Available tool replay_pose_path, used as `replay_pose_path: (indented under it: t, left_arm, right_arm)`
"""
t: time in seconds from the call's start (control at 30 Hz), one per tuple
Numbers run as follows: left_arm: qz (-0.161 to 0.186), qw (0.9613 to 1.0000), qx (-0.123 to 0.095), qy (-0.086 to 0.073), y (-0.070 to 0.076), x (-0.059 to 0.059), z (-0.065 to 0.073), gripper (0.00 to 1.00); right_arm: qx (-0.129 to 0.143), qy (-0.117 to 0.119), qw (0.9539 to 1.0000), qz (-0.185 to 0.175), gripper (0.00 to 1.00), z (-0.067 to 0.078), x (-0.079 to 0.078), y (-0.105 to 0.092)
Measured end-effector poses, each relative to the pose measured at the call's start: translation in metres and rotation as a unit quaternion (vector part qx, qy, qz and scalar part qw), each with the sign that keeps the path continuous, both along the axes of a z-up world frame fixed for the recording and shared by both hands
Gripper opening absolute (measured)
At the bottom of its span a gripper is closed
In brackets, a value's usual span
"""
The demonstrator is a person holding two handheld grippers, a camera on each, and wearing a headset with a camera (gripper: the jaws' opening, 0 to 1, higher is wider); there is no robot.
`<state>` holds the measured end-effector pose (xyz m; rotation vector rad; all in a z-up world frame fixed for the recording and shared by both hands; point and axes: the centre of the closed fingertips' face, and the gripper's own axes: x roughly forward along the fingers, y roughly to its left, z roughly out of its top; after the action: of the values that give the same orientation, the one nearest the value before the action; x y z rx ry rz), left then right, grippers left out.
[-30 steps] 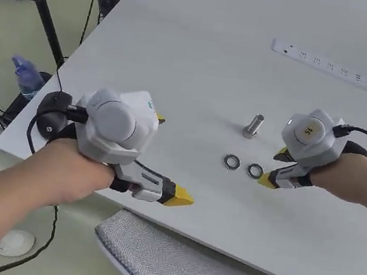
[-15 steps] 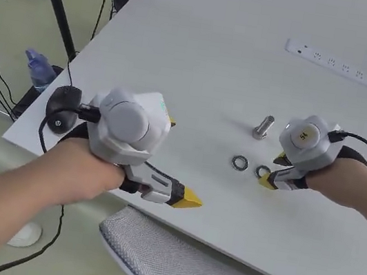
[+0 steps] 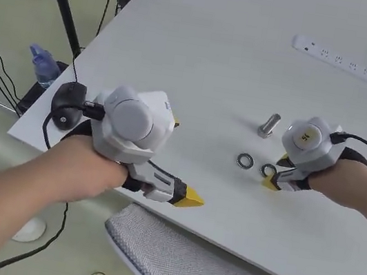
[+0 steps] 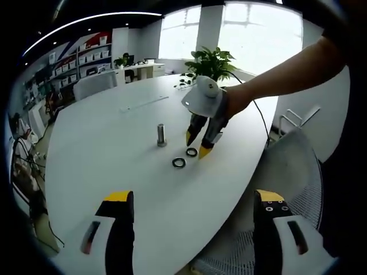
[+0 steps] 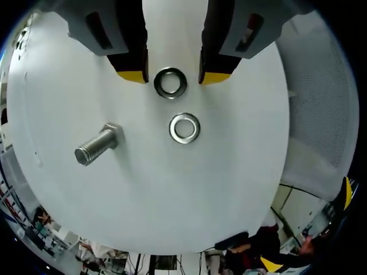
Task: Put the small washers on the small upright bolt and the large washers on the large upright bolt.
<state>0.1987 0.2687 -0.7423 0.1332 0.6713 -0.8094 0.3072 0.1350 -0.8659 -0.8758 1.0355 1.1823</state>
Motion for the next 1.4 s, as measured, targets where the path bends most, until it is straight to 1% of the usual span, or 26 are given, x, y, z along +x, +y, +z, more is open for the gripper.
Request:
replay_pose_path:
  t: [0.03, 0.07, 0.13, 0.27, 0.43, 0.53, 0.6, 0.87, 1.0, 1.07, 1.17, 1.3, 1.37, 1.4]
  left_arm:
    - [0.002, 1.0000, -0.003, -0.001, 0.0006, 0.0006, 0.0012, 0.86]
    - [0.002, 1.0000, 0.000, -0.001, 0.0013, 0.0008, 0.0005, 0.86]
    - [0.000, 1.0000, 0.007, 0.000, 0.0036, 0.0010, -0.0013, 0.86]
    - [0.002, 1.0000, 0.008, 0.002, 0.0052, 0.0012, -0.0022, 0.84]
    - [0.003, 1.0000, 0.006, 0.000, 0.0038, 0.0031, -0.0024, 0.83]
    - [0.004, 1.0000, 0.003, 0.001, 0.0021, 0.0038, -0.0009, 0.83]
    - [0.005, 1.0000, 0.000, -0.002, 0.0017, 0.0050, 0.0012, 0.83]
    - [0.006, 1.0000, 0.004, 0.001, 0.0066, 0.0068, -0.0006, 0.81]
    - [0.004, 1.0000, 0.006, 0.004, 0.0063, 0.0037, -0.0030, 0.80]
    - [0.003, 1.0000, 0.006, 0.005, 0.0057, 0.0024, -0.0039, 0.80]
    - [0.006, 1.0000, 0.006, 0.005, 0.0051, 0.0011, -0.0035, 0.80]
    - [0.007, 0.9999, 0.008, 0.003, 0.0062, 0.0020, -0.0019, 0.79]
    - [0.010, 0.9999, 0.006, 0.002, 0.0056, 0.0028, -0.0006, 0.79]
    - [0.007, 0.9999, 0.008, 0.001, 0.0047, 0.0027, 0.0002, 0.79]
  right_arm:
    - [-0.003, 0.000, 1.0000, 0.002, 0.37, -0.0011, -0.0008, 0.0001]
    - [-0.007, 0.002, 1.0000, 0.005, 0.37, -0.0019, -0.0018, -0.0006]
    - [-0.003, 0.004, 1.0000, 0.001, 0.36, -0.0004, -0.0005, 0.0002]
    - [-0.003, 0.005, 1.0000, 0.002, 0.35, 0.0001, 0.0008, -0.0006]
    - [-0.008, 0.004, 1.0000, 0.002, 0.35, 0.0006, 0.0011, -0.0009]
    - [-0.011, 0.005, 0.9999, 0.000, 0.33, 0.0006, 0.0010, -0.0005]
    - [-0.013, 0.004, 0.9999, 0.000, 0.31, 0.0005, 0.0012, -0.0002]
    - [-0.051, 0.009, 0.9986, 0.013, 0.25, -0.0010, 0.0008, 0.0004]
    - [-0.059, 0.010, 0.9980, 0.020, 0.24, -0.0015, 0.0012, -0.0006]
    - [-0.064, 0.006, 0.9975, 0.027, 0.24, -0.0020, 0.0006, -0.0007]
    - [-0.063, 0.000, 0.9973, 0.037, 0.22, -0.0017, 0.0003, 0.0004]
    - [-0.050, 0.005, 0.9984, 0.026, 0.20, -0.0011, 0.0019, -0.0008]
    - [-0.050, 0.005, 0.9984, 0.027, 0.20, -0.0013, 0.0005, 0.0000]
    - [-0.051, 0.005, 0.9983, 0.028, 0.20, -0.0014, 0.0003, 0.0002]
